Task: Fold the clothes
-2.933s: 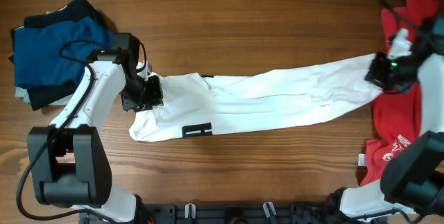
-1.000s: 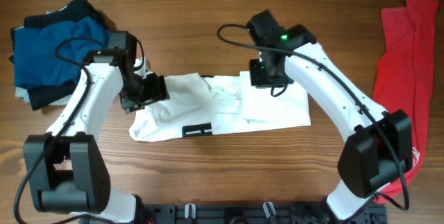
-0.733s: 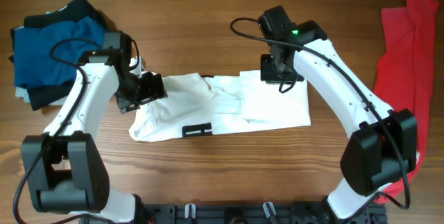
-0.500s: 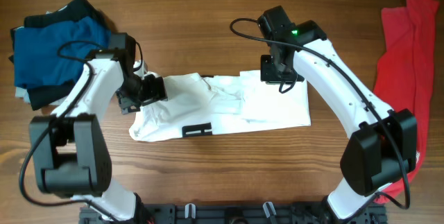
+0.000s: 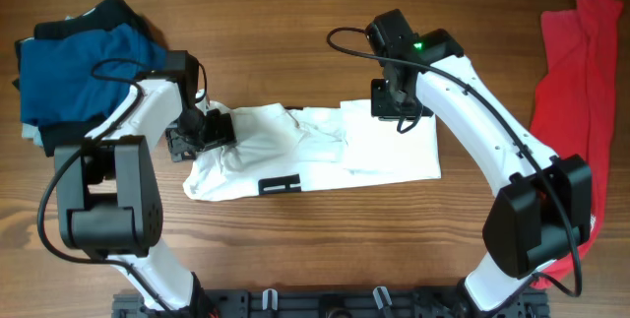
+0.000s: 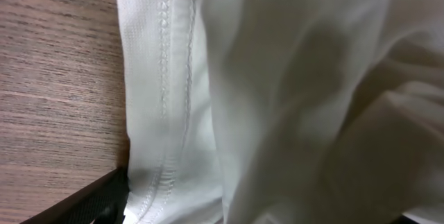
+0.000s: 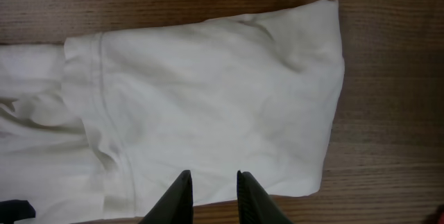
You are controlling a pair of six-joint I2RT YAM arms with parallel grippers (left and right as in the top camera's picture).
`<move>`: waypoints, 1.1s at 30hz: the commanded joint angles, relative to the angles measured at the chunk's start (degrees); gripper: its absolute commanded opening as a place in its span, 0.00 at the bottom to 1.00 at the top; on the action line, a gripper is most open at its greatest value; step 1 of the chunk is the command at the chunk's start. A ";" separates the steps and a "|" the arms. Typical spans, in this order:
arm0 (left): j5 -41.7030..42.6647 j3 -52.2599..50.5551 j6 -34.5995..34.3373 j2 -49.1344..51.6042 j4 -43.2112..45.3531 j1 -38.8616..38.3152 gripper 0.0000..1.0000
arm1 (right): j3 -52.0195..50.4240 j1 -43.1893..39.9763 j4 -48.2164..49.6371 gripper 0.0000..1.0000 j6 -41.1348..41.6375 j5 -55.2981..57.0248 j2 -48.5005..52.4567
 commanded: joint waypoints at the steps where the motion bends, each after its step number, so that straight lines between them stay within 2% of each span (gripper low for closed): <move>1: 0.63 0.13 0.92 4.15 0.98 0.37 0.82 | 0.96 0.07 -0.17 0.22 -0.07 1.22 -1.44; 3: 2.91 0.13 0.92 4.37 1.01 0.33 0.74 | 0.96 0.07 -0.22 0.22 -0.04 1.22 -1.44; 4: 3.74 0.15 0.94 4.37 1.01 0.31 0.65 | 0.96 0.07 -0.26 0.22 -0.07 1.25 -1.44; 5: 4.13 0.15 0.94 4.35 0.98 0.31 0.51 | 0.96 0.07 -0.35 0.22 -0.07 1.27 -1.44; 9: 4.17 0.22 1.14 4.28 0.74 0.35 0.14 | 0.96 -0.24 -0.39 0.21 0.00 1.27 -1.44; 10: 4.17 0.33 1.14 4.17 0.55 0.39 0.07 | 0.96 -0.42 -0.42 0.21 -0.02 1.25 -1.44; 11: 4.15 0.52 1.14 3.93 0.31 0.48 0.04 | 0.96 -0.63 -0.52 0.21 -0.02 1.25 -1.44; 17: 2.82 4.66 1.22 -0.28 -4.44 3.34 0.04 | 0.96 -3.87 -1.27 0.21 -0.11 1.51 -1.55; 25: 3.21 10.88 2.45 -8.41 -9.38 12.66 0.04 | 0.96 -11.93 -1.90 0.21 -3.98 2.27 -1.55; 29: 6.38 12.28 2.71 -11.06 -10.38 14.36 0.04 | 0.96 -15.30 -1.99 0.21 -5.05 2.73 -1.55; 33: 12.55 12.76 4.35 -14.23 -11.32 12.52 0.04 | 0.96 -17.68 -2.21 0.21 -6.27 2.73 -1.55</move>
